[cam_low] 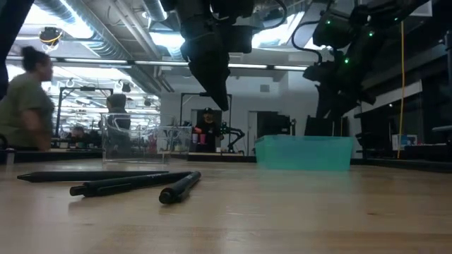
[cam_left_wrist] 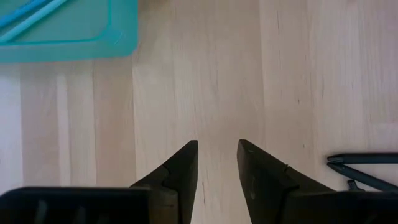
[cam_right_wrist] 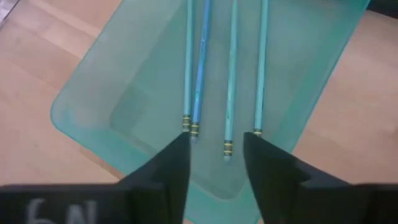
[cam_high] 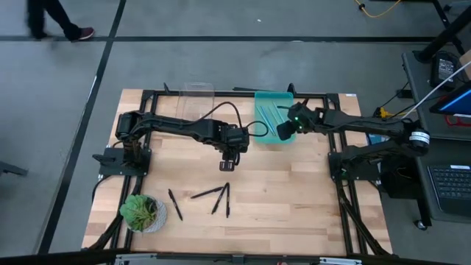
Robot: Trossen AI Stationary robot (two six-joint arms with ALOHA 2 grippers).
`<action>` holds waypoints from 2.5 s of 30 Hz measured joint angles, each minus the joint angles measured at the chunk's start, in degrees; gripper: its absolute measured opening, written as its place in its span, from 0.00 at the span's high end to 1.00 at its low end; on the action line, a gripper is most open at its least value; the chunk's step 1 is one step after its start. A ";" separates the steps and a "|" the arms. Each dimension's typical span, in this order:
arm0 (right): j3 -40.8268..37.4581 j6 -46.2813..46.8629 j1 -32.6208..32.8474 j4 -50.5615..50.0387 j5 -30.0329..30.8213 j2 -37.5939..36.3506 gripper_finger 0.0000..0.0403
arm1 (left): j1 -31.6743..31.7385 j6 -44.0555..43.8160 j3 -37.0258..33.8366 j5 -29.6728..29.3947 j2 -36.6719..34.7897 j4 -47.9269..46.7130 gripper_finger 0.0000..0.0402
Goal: Sort pens & pencils
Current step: Put the black pen into the transparent bin
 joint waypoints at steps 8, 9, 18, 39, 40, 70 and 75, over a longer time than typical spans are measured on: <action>2.35 -10.92 0.36 1.17 -3.67 -4.55 0.50 | 0.00 0.00 0.00 -0.02 0.00 0.00 0.73; 3.04 -12.70 0.77 1.13 -3.81 -5.78 0.50 | 0.00 -0.02 0.00 -0.02 0.00 -0.02 0.73; 1.41 -24.11 5.94 0.03 -3.10 -19.90 0.50 | -0.02 -17.89 0.02 2.20 -0.05 -5.08 0.73; -0.48 -24.59 6.51 -10.29 -2.95 -32.22 0.50 | -12.87 -44.78 -0.07 3.50 0.11 -11.90 0.73; -0.48 -24.94 6.51 -10.32 -2.95 -32.18 0.50 | -13.45 -45.00 -0.51 1.80 0.11 -11.32 0.73; -0.48 -24.96 6.50 -10.41 -2.95 -32.20 0.50 | -21.27 -53.05 -13.07 3.70 2.74 -2.32 0.76; -0.48 -25.05 6.49 -10.41 -2.96 -32.20 0.50 | -20.65 -52.76 -13.05 4.72 4.03 -2.34 0.76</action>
